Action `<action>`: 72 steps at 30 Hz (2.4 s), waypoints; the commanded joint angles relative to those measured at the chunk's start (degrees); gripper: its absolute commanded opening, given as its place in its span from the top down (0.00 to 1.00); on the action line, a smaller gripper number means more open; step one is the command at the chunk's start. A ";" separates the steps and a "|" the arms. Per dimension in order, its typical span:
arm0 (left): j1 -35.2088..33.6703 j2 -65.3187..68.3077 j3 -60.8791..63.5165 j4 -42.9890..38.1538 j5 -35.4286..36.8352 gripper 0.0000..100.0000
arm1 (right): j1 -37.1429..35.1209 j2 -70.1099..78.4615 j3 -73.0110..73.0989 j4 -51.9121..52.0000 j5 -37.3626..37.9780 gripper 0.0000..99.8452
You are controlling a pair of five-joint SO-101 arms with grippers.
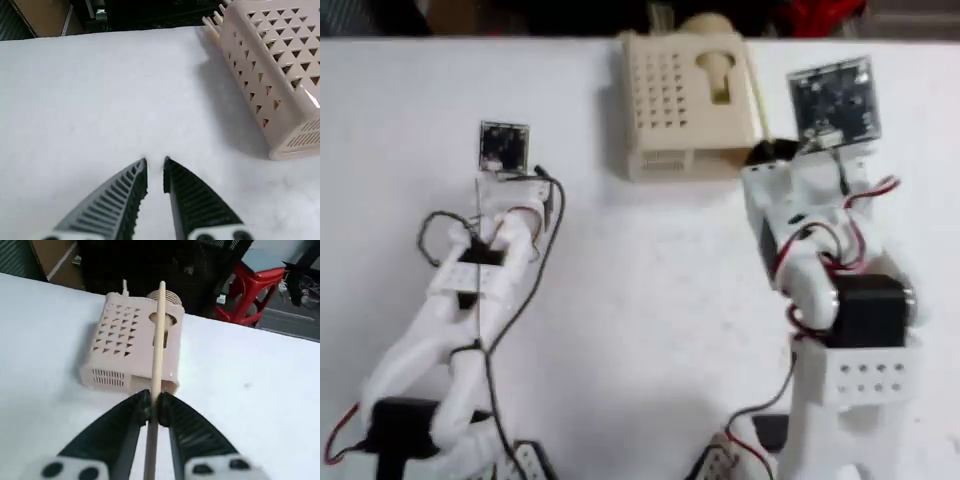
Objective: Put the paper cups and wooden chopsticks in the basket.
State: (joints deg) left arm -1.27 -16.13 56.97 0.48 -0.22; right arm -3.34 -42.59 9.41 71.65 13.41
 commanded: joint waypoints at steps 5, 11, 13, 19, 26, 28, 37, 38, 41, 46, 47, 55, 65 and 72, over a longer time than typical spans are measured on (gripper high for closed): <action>-0.13 -2.33 -0.26 -1.14 0.00 0.92 | 1.36 -0.31 4.40 -3.38 2.37 0.98; -0.13 -2.33 -0.26 -1.14 0.00 0.92 | 1.36 -0.31 4.40 -3.38 2.37 0.98; -0.13 -2.33 -0.26 -1.14 0.00 0.92 | 1.36 -0.31 4.48 -3.38 2.37 0.98; -0.13 -2.33 -0.26 -1.14 0.00 0.92 | 1.45 -0.31 4.75 -3.21 2.37 0.98; -0.13 -2.33 -0.26 -1.14 0.00 0.92 | 1.45 -0.31 7.47 0.22 2.99 0.98; -0.13 -2.33 -0.26 -1.14 0.00 0.92 | 1.45 -0.22 12.31 1.98 7.03 0.98; 0.13 -2.33 -0.09 -1.14 0.00 0.92 | 7.16 -0.22 40.79 -13.23 17.23 0.98; 0.13 -2.33 -0.09 -1.14 0.00 0.92 | 7.60 -0.22 42.11 -13.05 18.37 0.96; 0.22 -2.33 0.53 -1.49 0.00 0.92 | 8.40 -0.22 45.54 -13.32 20.92 0.88; 0.31 -2.33 0.62 -1.49 0.00 0.92 | 8.40 -0.31 46.95 -13.41 23.82 0.82; 0.31 -2.33 0.62 -1.49 0.00 0.92 | 8.40 -0.31 46.86 -13.41 23.82 0.82; 0.31 -2.33 0.62 -1.49 0.00 0.92 | 7.78 -0.31 40.44 -13.67 19.25 0.82; 0.22 -2.33 0.53 -1.49 0.00 0.92 | -2.42 16.75 18.11 -27.03 8.18 0.92; 0.40 -2.33 0.53 -1.49 0.00 0.92 | -2.68 37.14 8.62 -39.52 5.36 0.92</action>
State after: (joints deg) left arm -1.27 -16.13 57.93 0.31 -0.22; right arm -5.36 -11.03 23.30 36.22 19.65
